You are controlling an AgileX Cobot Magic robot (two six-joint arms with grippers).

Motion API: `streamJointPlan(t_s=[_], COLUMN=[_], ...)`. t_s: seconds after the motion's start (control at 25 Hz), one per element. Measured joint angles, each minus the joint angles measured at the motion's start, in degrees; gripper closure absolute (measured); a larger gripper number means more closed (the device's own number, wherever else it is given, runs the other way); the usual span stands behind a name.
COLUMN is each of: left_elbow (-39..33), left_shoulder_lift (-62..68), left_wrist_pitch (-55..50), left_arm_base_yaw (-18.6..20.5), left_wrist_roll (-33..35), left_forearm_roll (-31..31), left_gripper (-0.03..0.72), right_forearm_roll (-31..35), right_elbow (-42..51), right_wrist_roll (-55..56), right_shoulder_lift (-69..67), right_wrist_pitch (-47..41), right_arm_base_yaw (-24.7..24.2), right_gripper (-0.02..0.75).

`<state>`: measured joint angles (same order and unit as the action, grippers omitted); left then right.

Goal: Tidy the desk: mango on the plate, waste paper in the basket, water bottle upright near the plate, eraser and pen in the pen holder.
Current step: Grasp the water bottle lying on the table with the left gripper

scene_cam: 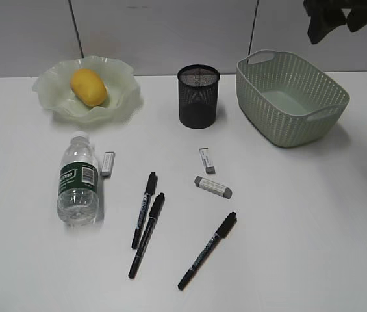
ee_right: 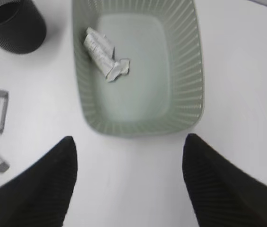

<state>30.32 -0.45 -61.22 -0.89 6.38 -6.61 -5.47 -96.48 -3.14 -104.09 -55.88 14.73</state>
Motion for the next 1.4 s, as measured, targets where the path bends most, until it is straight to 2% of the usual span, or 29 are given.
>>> streamJointPlan(t_s=[0.2,0.4,0.56,0.72,0.92,1.08,1.4], left_elbow=[0.0,0.0,0.0,0.0,0.0,0.0,0.0], left_shoulder_lift=[0.0,0.0,0.0,0.0,0.0,0.0,0.0], left_wrist_pitch=[0.0,0.0,0.0,0.0,0.0,0.0,0.0], left_arm_base_yaw=[0.0,0.0,0.0,0.0,0.0,0.0,0.0], left_wrist_roll=[0.0,0.0,0.0,0.0,0.0,0.0,0.0], left_forearm_roll=[0.0,0.05,0.05,0.05,0.05,0.05,0.05], left_gripper=[0.19,0.19,0.19,0.19,0.195,0.212,0.226], right_forearm_roll=[3.12,3.17,3.66,4.41,5.47,5.93,6.22], right_elbow=[-0.47,3.9,16.05,32.9,49.58,56.97,63.0], right_wrist_roll=[-4.48,-5.18,-5.3,-5.3,-5.3,-3.93,-3.01], right_shoulder_lift=[4.11,6.91,14.48,26.93,45.71,59.12,80.58], right_wrist_pitch=[-11.68,-12.95,-12.95,-10.92,-8.25,-6.68,-6.32], right_arm_base_yaw=[0.0,-0.19,-2.8,-6.5,-6.83,-6.83,-6.83], right_gripper=[0.19,0.19,0.19,0.192,0.193,0.193,0.193])
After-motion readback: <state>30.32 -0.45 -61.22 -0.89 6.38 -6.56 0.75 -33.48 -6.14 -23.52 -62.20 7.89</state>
